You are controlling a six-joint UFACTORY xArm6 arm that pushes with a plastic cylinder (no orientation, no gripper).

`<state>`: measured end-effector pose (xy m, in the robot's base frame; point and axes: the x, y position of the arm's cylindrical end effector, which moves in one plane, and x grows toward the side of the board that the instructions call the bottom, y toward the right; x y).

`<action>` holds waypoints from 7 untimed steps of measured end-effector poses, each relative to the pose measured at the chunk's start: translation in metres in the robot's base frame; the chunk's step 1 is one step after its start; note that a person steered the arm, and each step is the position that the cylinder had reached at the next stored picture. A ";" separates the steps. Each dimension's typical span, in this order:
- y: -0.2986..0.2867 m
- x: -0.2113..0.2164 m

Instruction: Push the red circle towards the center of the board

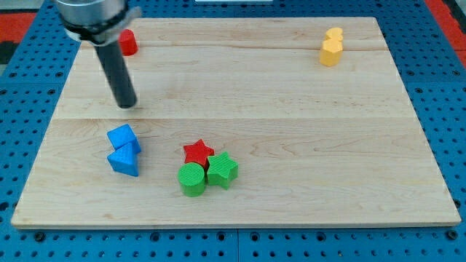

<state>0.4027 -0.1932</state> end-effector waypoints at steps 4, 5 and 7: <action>-0.042 -0.160; 0.002 -0.177; -0.031 -0.144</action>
<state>0.2587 -0.2240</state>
